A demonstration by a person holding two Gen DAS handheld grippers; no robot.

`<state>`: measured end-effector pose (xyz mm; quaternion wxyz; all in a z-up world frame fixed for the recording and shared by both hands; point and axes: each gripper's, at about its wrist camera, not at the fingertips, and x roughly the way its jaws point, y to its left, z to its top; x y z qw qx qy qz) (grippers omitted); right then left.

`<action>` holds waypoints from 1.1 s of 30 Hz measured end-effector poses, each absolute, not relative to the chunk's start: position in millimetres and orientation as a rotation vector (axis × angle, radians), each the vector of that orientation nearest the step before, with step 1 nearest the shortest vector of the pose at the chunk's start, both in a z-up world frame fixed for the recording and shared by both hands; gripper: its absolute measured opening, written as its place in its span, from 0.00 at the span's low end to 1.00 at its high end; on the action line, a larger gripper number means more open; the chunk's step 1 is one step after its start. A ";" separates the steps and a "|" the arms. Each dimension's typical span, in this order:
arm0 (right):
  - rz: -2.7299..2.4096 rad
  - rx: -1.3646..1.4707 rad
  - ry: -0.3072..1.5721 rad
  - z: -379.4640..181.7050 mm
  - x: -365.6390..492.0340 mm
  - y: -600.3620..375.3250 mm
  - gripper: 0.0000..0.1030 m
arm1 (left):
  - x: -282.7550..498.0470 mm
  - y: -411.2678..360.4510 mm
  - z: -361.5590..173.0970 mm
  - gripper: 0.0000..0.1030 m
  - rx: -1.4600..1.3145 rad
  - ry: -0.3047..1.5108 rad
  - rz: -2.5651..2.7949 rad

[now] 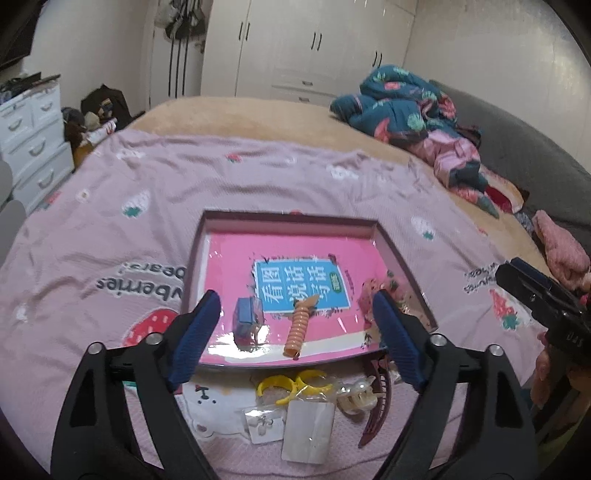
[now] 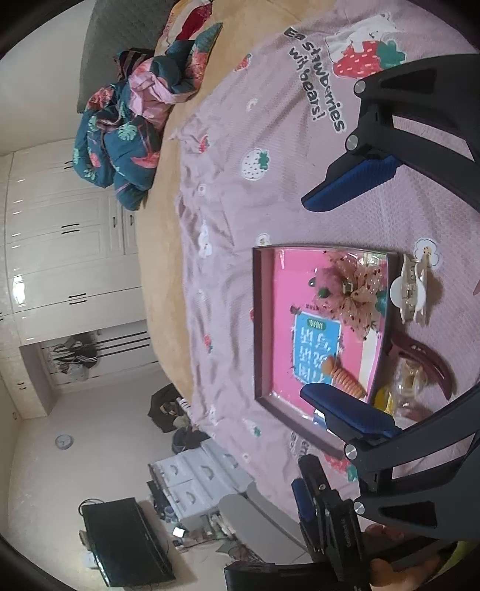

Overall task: Organize jewelry
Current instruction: 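Withdraw both tools from the tray back over the bed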

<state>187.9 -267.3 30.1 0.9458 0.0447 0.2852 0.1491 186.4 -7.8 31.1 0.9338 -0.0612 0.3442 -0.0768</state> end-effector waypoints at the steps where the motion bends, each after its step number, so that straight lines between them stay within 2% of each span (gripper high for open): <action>1: 0.307 0.093 0.573 33.8 184.4 -267.9 0.91 | 184.1 -7.9 33.6 0.80 -0.124 0.697 -0.154; 4: 0.312 0.095 0.551 43.2 174.7 -268.6 0.91 | 172.4 -4.8 44.4 0.86 -0.123 0.667 -0.136; 10: 0.323 0.088 0.520 57.7 156.9 -268.4 0.92 | 155.1 1.4 57.5 0.90 -0.129 0.631 -0.120; 33: 0.358 0.052 0.513 62.6 108.7 -258.7 0.92 | 102.9 15.0 54.7 0.90 -0.114 0.626 -0.097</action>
